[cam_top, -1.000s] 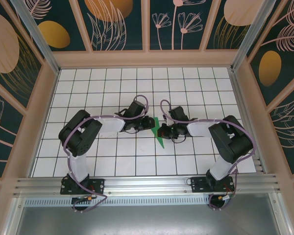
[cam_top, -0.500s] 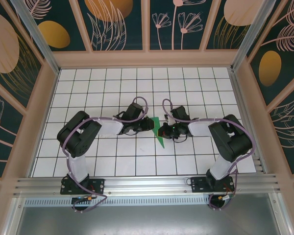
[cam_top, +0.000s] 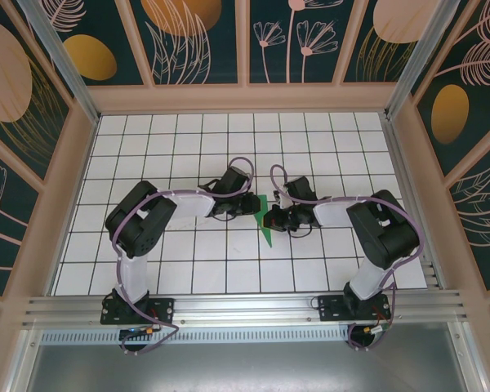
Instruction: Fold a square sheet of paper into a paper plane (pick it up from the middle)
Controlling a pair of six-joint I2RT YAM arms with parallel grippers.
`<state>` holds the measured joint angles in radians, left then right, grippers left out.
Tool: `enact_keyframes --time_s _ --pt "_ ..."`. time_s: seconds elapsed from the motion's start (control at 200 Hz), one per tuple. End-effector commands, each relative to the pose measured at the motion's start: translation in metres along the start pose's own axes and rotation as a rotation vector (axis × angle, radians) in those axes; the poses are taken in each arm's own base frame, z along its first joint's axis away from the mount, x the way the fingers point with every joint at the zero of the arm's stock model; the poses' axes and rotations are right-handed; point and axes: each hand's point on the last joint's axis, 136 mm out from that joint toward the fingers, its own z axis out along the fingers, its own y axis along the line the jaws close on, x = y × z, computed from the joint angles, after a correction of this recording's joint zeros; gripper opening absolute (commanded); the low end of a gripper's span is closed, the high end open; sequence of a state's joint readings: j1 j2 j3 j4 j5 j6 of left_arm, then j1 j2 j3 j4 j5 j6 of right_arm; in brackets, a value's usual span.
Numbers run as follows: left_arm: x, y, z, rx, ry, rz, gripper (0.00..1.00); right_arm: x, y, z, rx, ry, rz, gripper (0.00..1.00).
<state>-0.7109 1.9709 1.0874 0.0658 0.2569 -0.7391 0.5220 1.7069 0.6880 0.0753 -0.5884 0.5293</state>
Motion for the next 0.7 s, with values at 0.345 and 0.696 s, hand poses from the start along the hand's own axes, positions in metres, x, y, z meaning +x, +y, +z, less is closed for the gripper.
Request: enact_keyframes --time_s 0.345,0.696 --pt "-0.038 0.073 0.003 -0.232 -0.075 -0.013 0.24 0.065 -0.082 0.006 0.252 0.149 0.123 0.01" --pt "-0.055 0.087 0.006 -0.222 -0.083 -0.021 0.25 0.064 -0.08 0.006 0.242 0.148 0.118 0.01"
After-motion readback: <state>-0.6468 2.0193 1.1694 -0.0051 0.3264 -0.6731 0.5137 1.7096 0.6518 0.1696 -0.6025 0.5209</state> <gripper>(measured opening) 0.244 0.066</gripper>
